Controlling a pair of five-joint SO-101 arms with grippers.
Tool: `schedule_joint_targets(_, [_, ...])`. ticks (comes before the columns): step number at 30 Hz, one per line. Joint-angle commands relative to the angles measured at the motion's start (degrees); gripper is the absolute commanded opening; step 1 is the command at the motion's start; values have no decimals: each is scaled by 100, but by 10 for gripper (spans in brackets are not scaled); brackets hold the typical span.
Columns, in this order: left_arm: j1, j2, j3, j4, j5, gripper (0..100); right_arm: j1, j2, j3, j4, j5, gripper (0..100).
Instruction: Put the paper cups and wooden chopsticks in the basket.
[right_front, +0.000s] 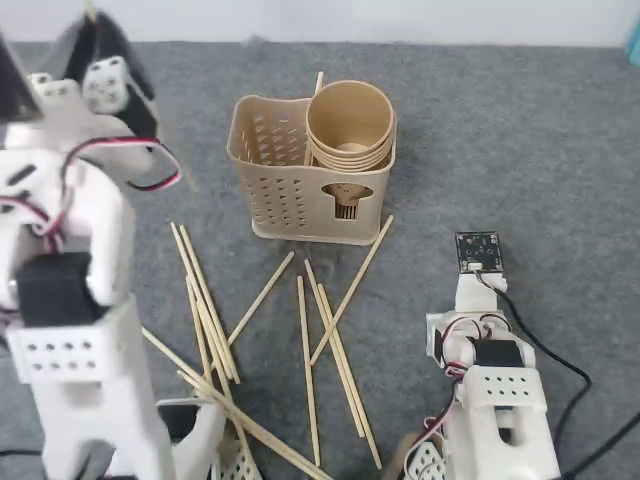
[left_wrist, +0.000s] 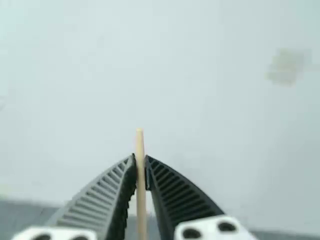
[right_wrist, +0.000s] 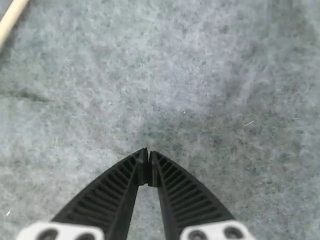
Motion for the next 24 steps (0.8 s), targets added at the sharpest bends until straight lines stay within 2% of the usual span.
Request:
schedule_joint_targets(1, [642, -246, -22, -651, -44, 13, 4, -127, -88, 40, 62, 6])
schedule_joint_targets(5, [1116, -237, 154, -1222, -53, 13, 4, -127, -88, 40, 62, 6])
schedule_joint_targets(9, [1442, -246, 989, -2312, -53, 13, 4, -127, -88, 48, 62, 6])
schedule_joint_targets(14, [1433, -255, 2264, -3886, -53, 13, 13, -127, -97, 48, 62, 6])
schedule_joint_targets(24, [1196, -246, 3152, -4879, -53, 14, 4, -127, -97, 31, 97, 6])
